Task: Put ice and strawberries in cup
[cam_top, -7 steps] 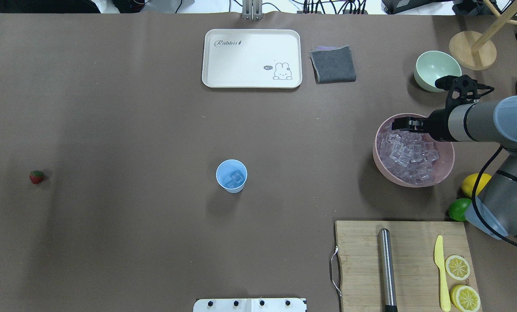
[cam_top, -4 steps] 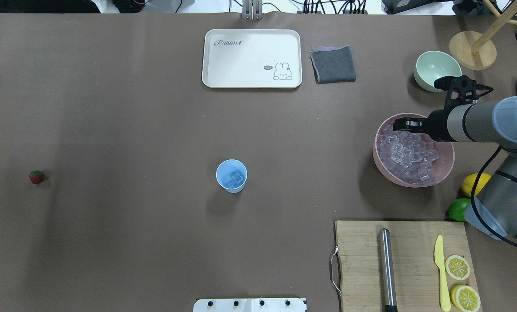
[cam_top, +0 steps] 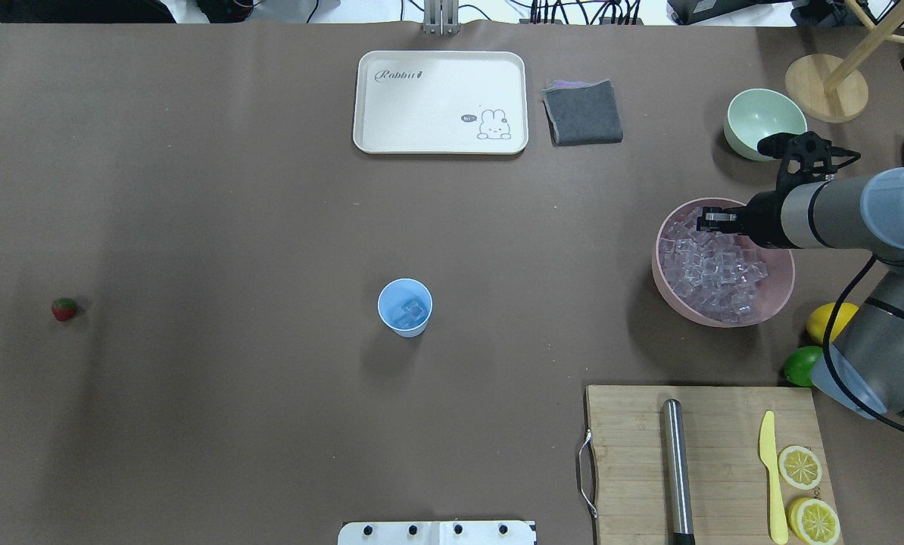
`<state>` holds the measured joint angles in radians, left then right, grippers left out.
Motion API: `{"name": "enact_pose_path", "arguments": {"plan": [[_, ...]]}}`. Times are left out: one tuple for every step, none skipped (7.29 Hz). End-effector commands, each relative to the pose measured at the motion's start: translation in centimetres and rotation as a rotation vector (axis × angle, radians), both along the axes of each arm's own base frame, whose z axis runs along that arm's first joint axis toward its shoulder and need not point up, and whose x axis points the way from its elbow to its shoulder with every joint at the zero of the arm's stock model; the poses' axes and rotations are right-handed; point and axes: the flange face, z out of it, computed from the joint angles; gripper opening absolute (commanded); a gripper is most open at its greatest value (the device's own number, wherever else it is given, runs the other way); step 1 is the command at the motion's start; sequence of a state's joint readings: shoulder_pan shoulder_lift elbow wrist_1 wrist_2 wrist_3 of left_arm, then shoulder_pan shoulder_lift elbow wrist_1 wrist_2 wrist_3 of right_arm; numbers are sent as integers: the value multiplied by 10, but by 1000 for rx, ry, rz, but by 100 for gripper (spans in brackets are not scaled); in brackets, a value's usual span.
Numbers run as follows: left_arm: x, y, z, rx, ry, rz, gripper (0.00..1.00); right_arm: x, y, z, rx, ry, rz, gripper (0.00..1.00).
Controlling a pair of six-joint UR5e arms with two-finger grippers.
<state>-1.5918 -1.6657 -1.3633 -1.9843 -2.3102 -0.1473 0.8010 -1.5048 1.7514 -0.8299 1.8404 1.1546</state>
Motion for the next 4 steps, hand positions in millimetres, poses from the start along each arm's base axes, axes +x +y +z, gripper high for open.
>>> {"name": "enact_pose_path", "arguments": {"plan": [[1,-1,0,0,0,1,98,3,-1,-4,6,-6,4,0],[1,-1,-1,3,0,1,98,10,-3,-9,12,-13,15,0],[1,-1,-1,3,1,1,98,20,-7,-15,10,-31,14,0],[1,-1,-1,1,0,1,98,31,-10,-16,0,-44,13,0]]}}
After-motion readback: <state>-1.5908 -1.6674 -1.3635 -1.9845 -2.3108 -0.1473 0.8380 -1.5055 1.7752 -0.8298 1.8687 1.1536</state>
